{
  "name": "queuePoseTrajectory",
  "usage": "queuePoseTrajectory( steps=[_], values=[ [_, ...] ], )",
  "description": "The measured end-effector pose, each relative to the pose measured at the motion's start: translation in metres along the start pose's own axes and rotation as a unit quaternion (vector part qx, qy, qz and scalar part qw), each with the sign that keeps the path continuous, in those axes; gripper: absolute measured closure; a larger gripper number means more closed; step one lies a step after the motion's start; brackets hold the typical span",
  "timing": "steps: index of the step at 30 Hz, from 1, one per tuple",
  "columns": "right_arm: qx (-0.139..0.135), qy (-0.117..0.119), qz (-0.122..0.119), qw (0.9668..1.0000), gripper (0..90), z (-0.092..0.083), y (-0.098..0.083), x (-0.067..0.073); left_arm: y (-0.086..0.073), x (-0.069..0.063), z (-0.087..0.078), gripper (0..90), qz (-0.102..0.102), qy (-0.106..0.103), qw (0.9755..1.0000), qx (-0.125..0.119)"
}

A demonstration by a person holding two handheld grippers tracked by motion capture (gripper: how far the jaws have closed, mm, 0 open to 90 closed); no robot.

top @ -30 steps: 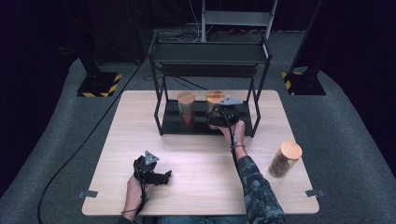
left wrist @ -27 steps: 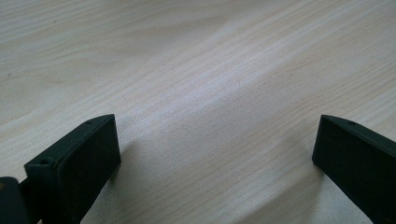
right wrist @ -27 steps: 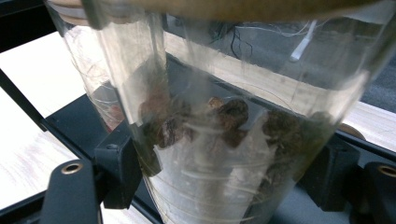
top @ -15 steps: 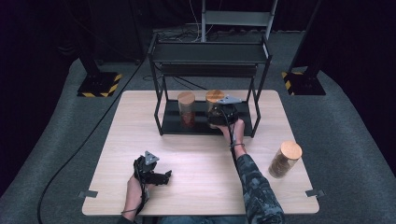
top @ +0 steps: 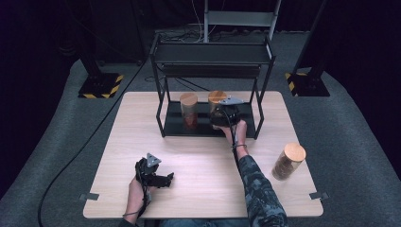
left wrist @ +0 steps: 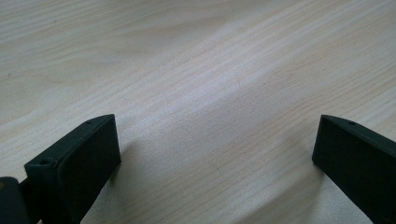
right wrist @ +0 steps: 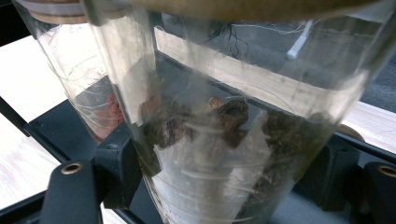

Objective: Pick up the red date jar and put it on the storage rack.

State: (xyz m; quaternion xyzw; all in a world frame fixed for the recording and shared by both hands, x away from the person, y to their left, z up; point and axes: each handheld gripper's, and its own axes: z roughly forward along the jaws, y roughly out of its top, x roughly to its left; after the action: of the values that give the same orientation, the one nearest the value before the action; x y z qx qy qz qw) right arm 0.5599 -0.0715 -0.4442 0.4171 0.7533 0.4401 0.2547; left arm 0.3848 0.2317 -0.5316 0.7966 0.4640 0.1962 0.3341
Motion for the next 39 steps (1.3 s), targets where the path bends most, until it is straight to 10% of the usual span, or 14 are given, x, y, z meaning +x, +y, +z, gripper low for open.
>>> queuePoseTrajectory(
  steps=[39],
  values=[
    [0.008,-0.002,0.014,0.9999,25.0,0.025,-0.011,0.004,0.0,0.0,0.0,0.2,0.0,0.0,1.0,0.0]
  ],
)
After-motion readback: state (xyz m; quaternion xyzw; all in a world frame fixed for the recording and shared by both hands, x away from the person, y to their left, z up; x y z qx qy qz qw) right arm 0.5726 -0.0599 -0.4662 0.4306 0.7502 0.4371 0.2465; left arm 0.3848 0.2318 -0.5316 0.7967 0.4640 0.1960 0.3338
